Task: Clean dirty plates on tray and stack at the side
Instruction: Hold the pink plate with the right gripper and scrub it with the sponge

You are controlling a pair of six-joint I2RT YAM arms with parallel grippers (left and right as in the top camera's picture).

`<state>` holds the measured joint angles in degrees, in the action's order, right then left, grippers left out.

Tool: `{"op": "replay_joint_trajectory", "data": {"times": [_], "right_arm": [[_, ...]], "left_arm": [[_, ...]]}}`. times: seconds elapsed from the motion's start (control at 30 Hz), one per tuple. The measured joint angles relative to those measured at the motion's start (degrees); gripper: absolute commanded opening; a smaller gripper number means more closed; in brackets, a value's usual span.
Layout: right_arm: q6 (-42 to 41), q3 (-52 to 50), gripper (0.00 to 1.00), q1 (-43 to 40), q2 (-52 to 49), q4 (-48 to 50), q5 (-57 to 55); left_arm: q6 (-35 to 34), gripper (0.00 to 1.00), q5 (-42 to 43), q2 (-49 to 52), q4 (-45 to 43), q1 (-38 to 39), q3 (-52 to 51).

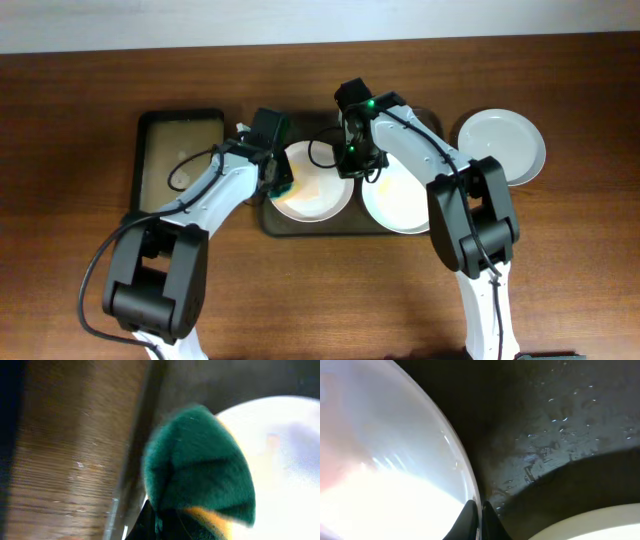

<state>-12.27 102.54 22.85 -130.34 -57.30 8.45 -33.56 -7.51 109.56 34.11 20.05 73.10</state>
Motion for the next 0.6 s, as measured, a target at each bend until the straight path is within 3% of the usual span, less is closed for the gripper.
{"op": "replay_joint_trajectory", "data": {"times": [0.1,0.27,0.4,0.6], "right_arm": [[0.0,0.0,0.04,-0.3,0.0,-0.3,-0.9],[0.0,0.0,0.04,-0.4,0.0,-0.2,-1.5],[0.0,0.0,0.04,-0.4,0.0,-0.2,-1.6],[0.0,0.0,0.04,-0.4,0.0,-0.2,-1.6]], "left_arm": [[0.2,0.0,-3.2,-3.8,0.3,-1.8,0.6],[0.2,0.0,10.6,-4.5,-6.9,-2.2,1.0],[0.2,0.0,18.5,1.4,-9.6,0.7,1.4],[0.3,0.0,16.8,4.8,-7.4,0.6,1.9]]}}
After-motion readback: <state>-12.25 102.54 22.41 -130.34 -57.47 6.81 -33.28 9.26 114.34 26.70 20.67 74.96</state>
